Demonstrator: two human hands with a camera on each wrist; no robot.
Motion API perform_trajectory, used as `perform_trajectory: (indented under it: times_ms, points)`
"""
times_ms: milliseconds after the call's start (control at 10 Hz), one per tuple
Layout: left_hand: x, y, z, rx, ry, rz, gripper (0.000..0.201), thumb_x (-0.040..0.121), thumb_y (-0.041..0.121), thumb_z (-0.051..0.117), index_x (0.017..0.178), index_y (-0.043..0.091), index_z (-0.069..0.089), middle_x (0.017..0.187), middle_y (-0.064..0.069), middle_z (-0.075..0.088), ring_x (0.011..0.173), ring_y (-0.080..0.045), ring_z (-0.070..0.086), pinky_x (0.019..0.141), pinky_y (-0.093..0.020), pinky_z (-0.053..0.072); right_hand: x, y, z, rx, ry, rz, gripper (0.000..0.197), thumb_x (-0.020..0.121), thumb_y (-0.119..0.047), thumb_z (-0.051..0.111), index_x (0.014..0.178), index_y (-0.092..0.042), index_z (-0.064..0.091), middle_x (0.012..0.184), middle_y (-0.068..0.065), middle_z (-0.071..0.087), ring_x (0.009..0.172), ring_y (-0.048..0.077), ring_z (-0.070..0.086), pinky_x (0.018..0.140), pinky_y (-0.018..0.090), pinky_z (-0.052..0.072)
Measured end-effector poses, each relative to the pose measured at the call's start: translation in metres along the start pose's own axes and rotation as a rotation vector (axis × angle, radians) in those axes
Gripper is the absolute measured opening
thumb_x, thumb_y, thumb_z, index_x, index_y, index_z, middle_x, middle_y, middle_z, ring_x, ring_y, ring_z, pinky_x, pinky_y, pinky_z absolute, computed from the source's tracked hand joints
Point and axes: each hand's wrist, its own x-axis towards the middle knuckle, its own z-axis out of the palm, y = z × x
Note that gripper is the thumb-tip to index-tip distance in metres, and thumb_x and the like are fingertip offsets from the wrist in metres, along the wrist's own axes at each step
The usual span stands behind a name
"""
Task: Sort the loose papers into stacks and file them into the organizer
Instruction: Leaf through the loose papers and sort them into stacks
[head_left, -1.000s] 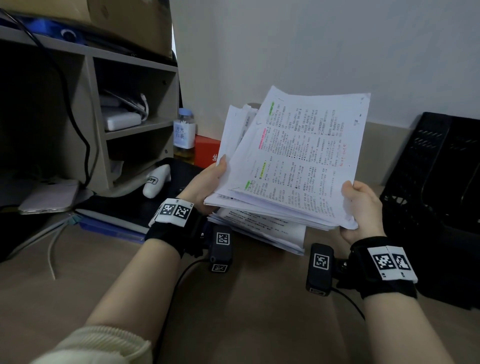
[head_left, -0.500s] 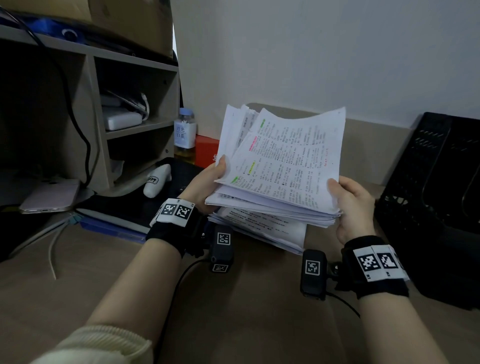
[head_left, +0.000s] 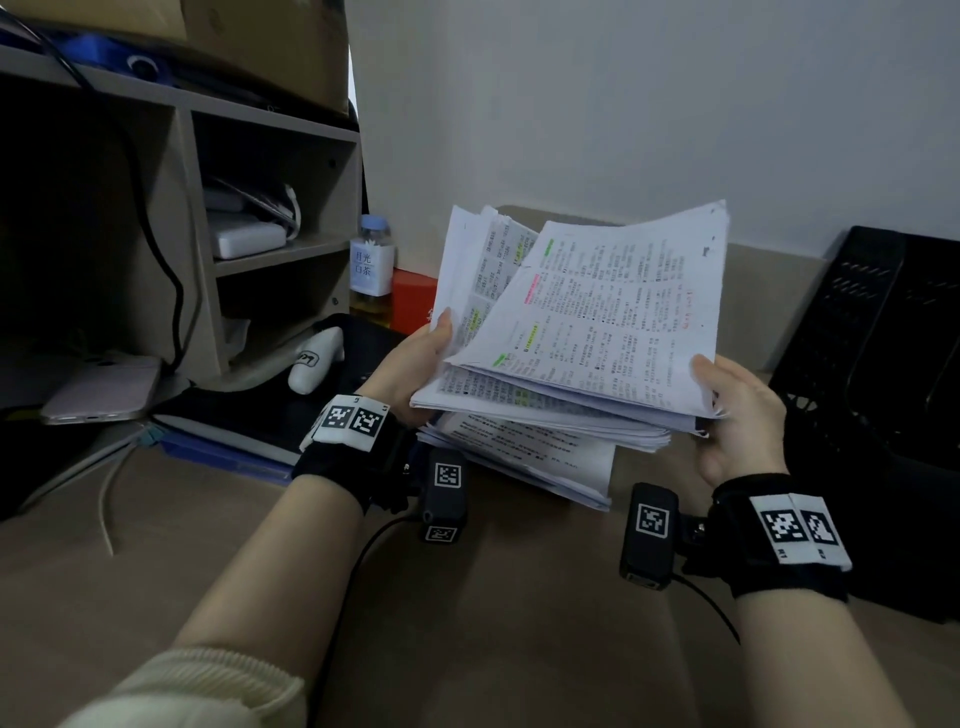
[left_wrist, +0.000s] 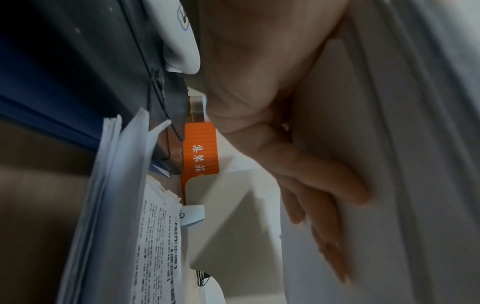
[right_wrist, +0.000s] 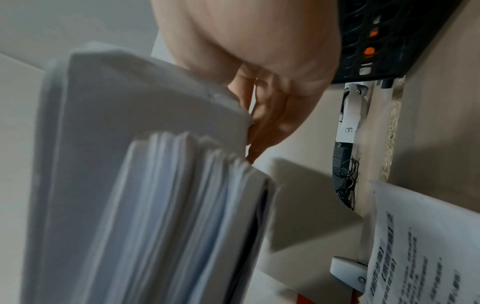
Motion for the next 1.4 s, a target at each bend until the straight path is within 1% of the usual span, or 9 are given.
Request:
perform_trajectory:
  times_ms: [400, 500, 600, 700, 900, 1000, 1100, 1200, 1400]
  points:
    - [-0.001, -0.001, 0.002, -0.034, -0.045, -0.013, 0.046, 0.103, 0.042, 0.036, 0.137, 0.013, 0.048, 0.132, -0.018, 0.06, 0.125, -0.033, 0.055, 0.112, -0.05, 0.036, 0.0, 0.014, 0.015, -0.196, -0.083, 0.077, 0.041, 0.09, -0.053, 0.05, 0.126, -0.032, 0.053, 0.128, -0.003, 0.06, 0.118, 0.022, 0.057, 0.098, 0.046, 0.047]
    - [-0.004, -0.002, 0.002, -0.017, -0.028, -0.006, 0.045, 0.1, 0.045, 0.041, 0.133, 0.015, 0.052, 0.13, -0.013, 0.062, 0.123, -0.03, 0.056, 0.112, -0.052, 0.035, -0.001, 0.012, 0.017, -0.183, -0.07, 0.123, 0.042, 0.096, -0.045, 0.048, 0.126, -0.016, 0.051, 0.119, 0.003, 0.064, 0.105, 0.021, 0.064, 0.088, 0.039, 0.053]
    - [-0.004, -0.003, 0.002, 0.02, 0.041, -0.007, 0.049, 0.097, 0.049, 0.048, 0.133, 0.016, 0.052, 0.126, -0.005, 0.061, 0.119, -0.023, 0.056, 0.11, -0.051, 0.037, -0.001, 0.014, 0.017, -0.214, -0.096, 0.181, 0.017, 0.1, -0.024, 0.049, 0.096, -0.009, 0.057, 0.095, 0.002, 0.065, 0.081, 0.014, 0.064, 0.062, 0.027, 0.05]
    - [-0.003, -0.003, 0.002, 0.063, -0.029, -0.034, 0.048, 0.093, 0.053, 0.046, 0.124, 0.02, 0.058, 0.127, -0.011, 0.064, 0.123, -0.03, 0.058, 0.112, -0.052, 0.035, -0.002, 0.015, 0.015, -0.295, -0.084, 0.194, 0.016, 0.097, -0.014, 0.054, 0.081, -0.011, 0.055, 0.093, 0.006, 0.065, 0.073, 0.013, 0.062, 0.052, 0.023, 0.048]
    - [-0.004, -0.01, 0.008, 0.023, 0.137, -0.057, 0.05, 0.097, 0.047, 0.047, 0.137, 0.017, 0.049, 0.144, -0.014, 0.05, 0.131, -0.035, 0.049, 0.109, -0.054, 0.038, -0.001, 0.013, 0.01, -0.284, -0.095, 0.276, 0.034, 0.092, -0.038, 0.058, 0.113, -0.011, 0.063, 0.095, 0.001, 0.071, 0.079, 0.017, 0.066, 0.067, 0.029, 0.051]
    - [-0.004, -0.007, 0.008, -0.002, 0.168, -0.048, 0.051, 0.097, 0.049, 0.048, 0.137, 0.019, 0.049, 0.143, -0.013, 0.051, 0.13, -0.035, 0.05, 0.109, -0.055, 0.039, -0.008, 0.005, 0.007, -0.309, -0.146, 0.382, 0.033, 0.086, -0.053, 0.056, 0.08, -0.021, 0.06, 0.054, -0.007, 0.056, 0.047, 0.01, 0.049, 0.048, 0.021, 0.037]
    - [-0.004, -0.005, 0.008, -0.069, 0.121, -0.019, 0.048, 0.098, 0.047, 0.046, 0.136, 0.018, 0.05, 0.134, -0.012, 0.059, 0.123, -0.034, 0.057, 0.109, -0.056, 0.039, -0.009, 0.001, 0.002, -0.349, -0.178, 0.419, 0.045, 0.086, -0.062, 0.05, 0.068, -0.021, 0.051, 0.046, -0.006, 0.049, 0.044, 0.01, 0.039, 0.045, 0.019, 0.03]
    - [-0.003, -0.002, 0.009, -0.003, 0.186, -0.01, 0.049, 0.097, 0.05, 0.045, 0.133, 0.017, 0.051, 0.125, -0.005, 0.063, 0.116, -0.026, 0.06, 0.106, -0.053, 0.042, -0.013, -0.009, -0.002, -0.46, -0.279, 0.488, 0.045, 0.087, -0.064, 0.047, 0.082, -0.021, 0.058, 0.053, 0.0, 0.057, 0.04, 0.008, 0.036, 0.042, 0.018, 0.029]
    - [-0.003, -0.003, 0.014, 0.041, 0.199, -0.004, 0.048, 0.094, 0.05, 0.048, 0.127, 0.016, 0.054, 0.124, -0.006, 0.065, 0.116, -0.026, 0.061, 0.104, -0.049, 0.043, -0.015, -0.006, -0.007, -0.482, -0.338, 0.445, 0.005, 0.09, -0.012, 0.06, 0.093, -0.01, 0.064, 0.052, -0.003, 0.063, 0.035, 0.001, 0.043, 0.033, 0.011, 0.033]
